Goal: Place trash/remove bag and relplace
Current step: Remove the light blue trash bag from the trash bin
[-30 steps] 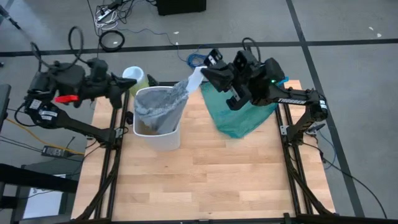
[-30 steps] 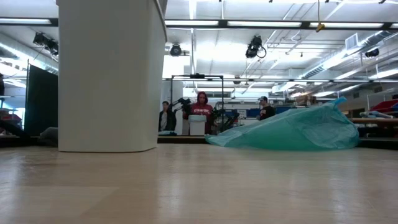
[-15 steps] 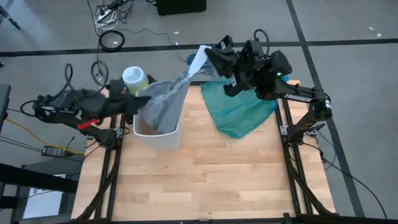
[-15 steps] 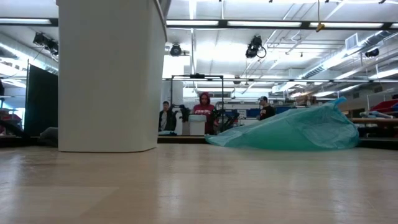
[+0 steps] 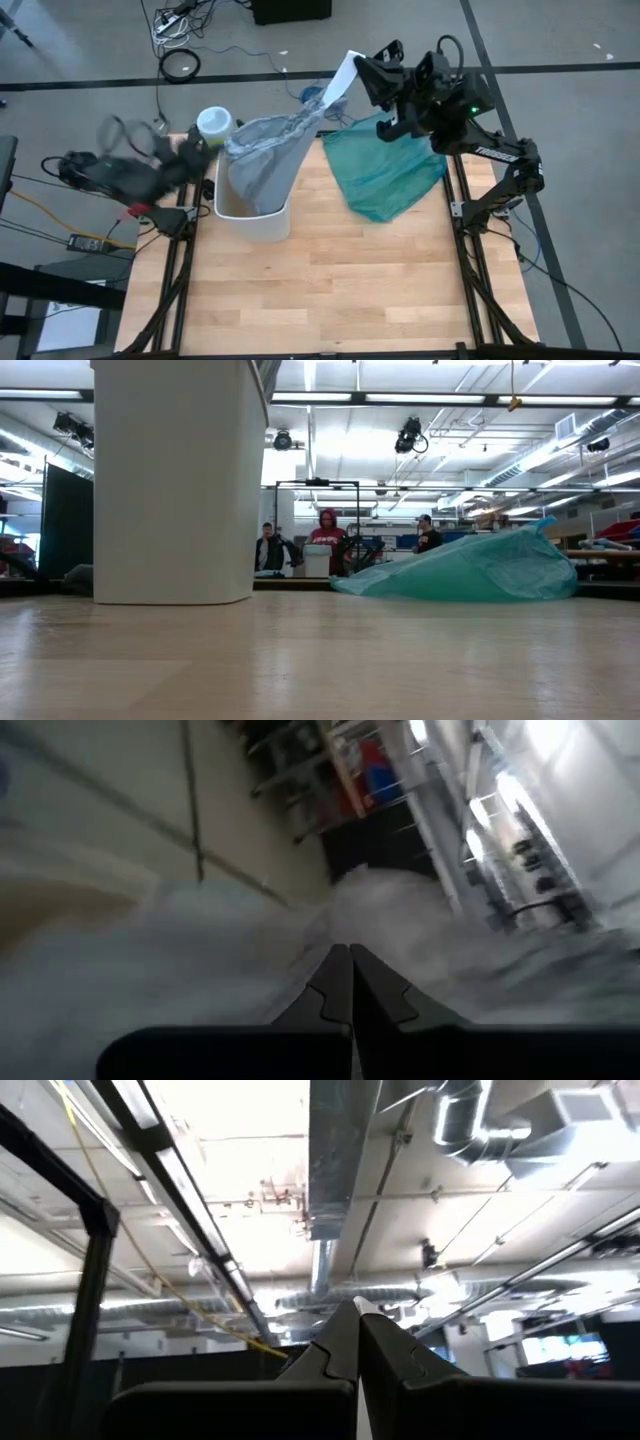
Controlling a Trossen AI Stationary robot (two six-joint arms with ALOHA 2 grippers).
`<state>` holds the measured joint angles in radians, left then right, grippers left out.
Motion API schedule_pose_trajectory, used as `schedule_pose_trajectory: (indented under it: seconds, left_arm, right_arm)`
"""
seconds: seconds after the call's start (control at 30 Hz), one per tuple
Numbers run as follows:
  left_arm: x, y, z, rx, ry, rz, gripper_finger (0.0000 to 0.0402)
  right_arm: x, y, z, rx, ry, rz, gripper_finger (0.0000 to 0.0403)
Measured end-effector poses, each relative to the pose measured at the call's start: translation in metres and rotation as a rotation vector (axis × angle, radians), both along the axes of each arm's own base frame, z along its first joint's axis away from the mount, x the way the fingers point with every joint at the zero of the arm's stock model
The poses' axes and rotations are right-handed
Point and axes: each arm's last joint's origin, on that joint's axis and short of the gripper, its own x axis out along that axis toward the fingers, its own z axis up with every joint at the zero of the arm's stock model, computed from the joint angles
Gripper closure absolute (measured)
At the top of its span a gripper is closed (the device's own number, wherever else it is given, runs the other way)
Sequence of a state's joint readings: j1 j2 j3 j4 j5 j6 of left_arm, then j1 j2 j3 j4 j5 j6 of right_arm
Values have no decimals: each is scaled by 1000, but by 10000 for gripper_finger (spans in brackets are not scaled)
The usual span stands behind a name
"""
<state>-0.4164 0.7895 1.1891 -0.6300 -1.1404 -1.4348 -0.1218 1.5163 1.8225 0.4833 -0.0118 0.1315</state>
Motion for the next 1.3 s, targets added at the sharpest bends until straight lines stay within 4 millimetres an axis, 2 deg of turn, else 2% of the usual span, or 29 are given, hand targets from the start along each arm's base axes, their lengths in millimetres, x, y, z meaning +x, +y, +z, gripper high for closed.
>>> schedule_pose_trajectory:
  seconds: [0.07, 0.17, 0.23, 0.43, 0.63, 0.77, 0.87, 0.97, 1.17, 1.3]
  left_arm:
    - [9, -6, -24, -74, -32, 1, 400]
    - [11, -11, -40, -123, -135, 40, 400]
    - [12, -13, -44, -143, -196, 68, 400]
    - [17, -15, -52, -157, -235, 71, 401]
    - [31, -19, -60, -202, -329, 97, 401]
    - [42, -14, -61, -218, -413, 130, 401]
    - [44, -8, -52, -194, -474, 159, 400]
    - [38, 1, -31, -130, -578, 164, 400]
    - [4, 12, 15, 109, -836, 140, 400]
    - [-11, 14, 44, 257, -880, 117, 400]
  right_arm:
    - [-2, -1, 1, 2, -5, -22, 403]
    - [-5, -2, 3, 2, -11, -26, 403]
    - [-5, -2, 3, 3, -14, -28, 403]
    - [-3, -2, 2, 4, -11, -24, 403]
    - [-1, -1, 1, 4, -1, -18, 403]
    - [3, 7, -1, -3, 12, 21, 403]
    - [11, 13, -7, -7, 40, 45, 403]
    - [24, 20, -15, -6, 83, 73, 403]
    - [53, 27, -35, 18, 154, 111, 403]
    - [73, 25, -52, 69, 221, 124, 403]
